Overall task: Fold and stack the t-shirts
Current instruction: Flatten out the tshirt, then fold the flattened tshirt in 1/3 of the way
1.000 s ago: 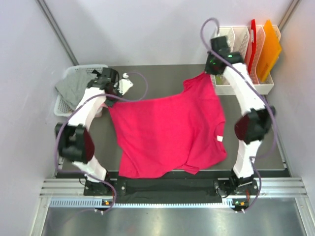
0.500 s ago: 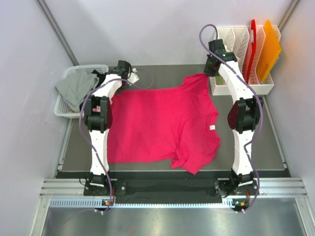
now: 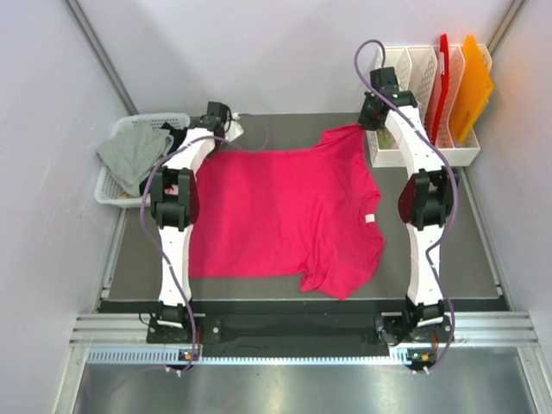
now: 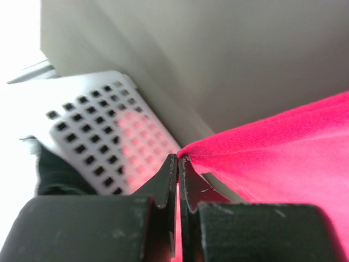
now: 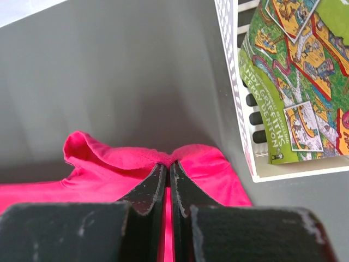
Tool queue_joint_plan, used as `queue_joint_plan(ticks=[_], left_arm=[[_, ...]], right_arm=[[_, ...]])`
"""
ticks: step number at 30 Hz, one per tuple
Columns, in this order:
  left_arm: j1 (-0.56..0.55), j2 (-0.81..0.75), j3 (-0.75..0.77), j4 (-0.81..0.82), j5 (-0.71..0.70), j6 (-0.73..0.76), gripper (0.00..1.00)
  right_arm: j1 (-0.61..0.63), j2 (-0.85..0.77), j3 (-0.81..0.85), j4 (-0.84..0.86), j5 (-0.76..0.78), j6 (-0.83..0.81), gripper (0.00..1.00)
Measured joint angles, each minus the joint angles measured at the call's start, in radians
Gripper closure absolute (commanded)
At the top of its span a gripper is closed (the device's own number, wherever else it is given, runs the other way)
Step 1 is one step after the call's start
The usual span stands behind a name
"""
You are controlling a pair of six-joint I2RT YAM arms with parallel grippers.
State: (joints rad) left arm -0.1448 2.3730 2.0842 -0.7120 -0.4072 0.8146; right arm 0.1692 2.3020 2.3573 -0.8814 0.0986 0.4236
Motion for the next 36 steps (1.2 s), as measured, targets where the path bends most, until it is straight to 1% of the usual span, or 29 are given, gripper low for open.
queue_joint_plan(ticks=[4, 8, 10, 12, 17, 20, 24, 29, 36], left_arm=[[0.0, 0.028, 0.088, -0.001, -0.003, -0.001, 1.0], [0.0, 0.013, 0.09, 0.006, 0.0, -0.004, 1.0], [0.0, -0.01, 0.046, 0.011, 0.005, -0.008, 1.0], [0.001, -0.06, -0.039, 0.014, 0.018, -0.013, 1.0], [0.001, -0.196, -0.232, 0.024, 0.05, -0.017, 1.0], [0.002, -0.273, -0.319, 0.037, 0.06, -0.014, 1.0], [0.007, -0.314, -0.344, 0.044, 0.075, -0.008, 1.0], [0.014, -0.345, -0.368, 0.051, 0.089, -0.005, 1.0], [0.015, -0.421, -0.447, 0.018, 0.121, -0.002, 1.0]], right_arm=[[-0.003, 0.0, 0.001, 0.006, -0.011, 0.0, 1.0], [-0.003, -0.004, 0.0, 0.005, -0.014, -0.005, 1.0], [-0.003, -0.016, -0.01, 0.003, -0.01, -0.013, 1.0], [-0.003, -0.052, -0.051, -0.003, -0.004, -0.021, 1.0], [-0.001, -0.174, -0.148, -0.025, 0.016, -0.037, 1.0], [0.006, -0.246, -0.185, -0.034, 0.027, -0.043, 1.0], [0.027, -0.34, -0.255, -0.049, 0.046, -0.053, 1.0], [0.066, -0.439, -0.408, -0.066, 0.08, -0.065, 1.0], [0.104, -0.48, -0.599, -0.077, 0.113, -0.068, 1.0]])
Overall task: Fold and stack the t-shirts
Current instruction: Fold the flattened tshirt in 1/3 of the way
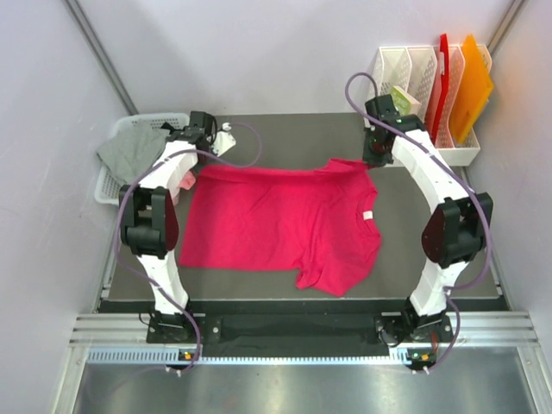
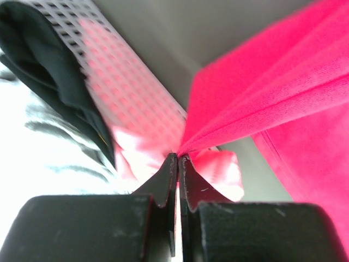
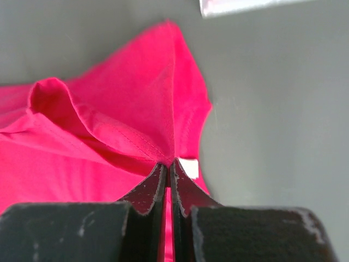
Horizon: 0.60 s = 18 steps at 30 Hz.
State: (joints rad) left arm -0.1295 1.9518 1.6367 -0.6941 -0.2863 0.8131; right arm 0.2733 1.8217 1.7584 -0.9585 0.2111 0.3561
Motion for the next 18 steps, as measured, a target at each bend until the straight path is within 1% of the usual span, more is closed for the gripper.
queue_joint_plan(ticks=[3, 7, 15, 18], left_arm=[[0.0, -0.048, -0.056, -0.02, 0.011, 0.0, 1.0], [0.0, -0.103, -0.126, -0.037, 0.02, -0.001, 1.0], [0.0, -0.159, -0.211, -0.068, 0.036, -0.018, 1.0], [-0.001, -0.177, -0.231, -0.075, 0.037, -0.026, 1.0]], right_arm=[[0.006, -0.033, -0.069, -0.005, 0.008, 0.001, 1.0], [0.022, -0.097, -0.123, -0.011, 0.014, 0.003, 1.0], [0.066, -0.219, -0.192, -0.011, 0.021, 0.009, 1.0], [0.078, -0.251, -0.249, -0.01, 0.022, 0.016, 1.0]])
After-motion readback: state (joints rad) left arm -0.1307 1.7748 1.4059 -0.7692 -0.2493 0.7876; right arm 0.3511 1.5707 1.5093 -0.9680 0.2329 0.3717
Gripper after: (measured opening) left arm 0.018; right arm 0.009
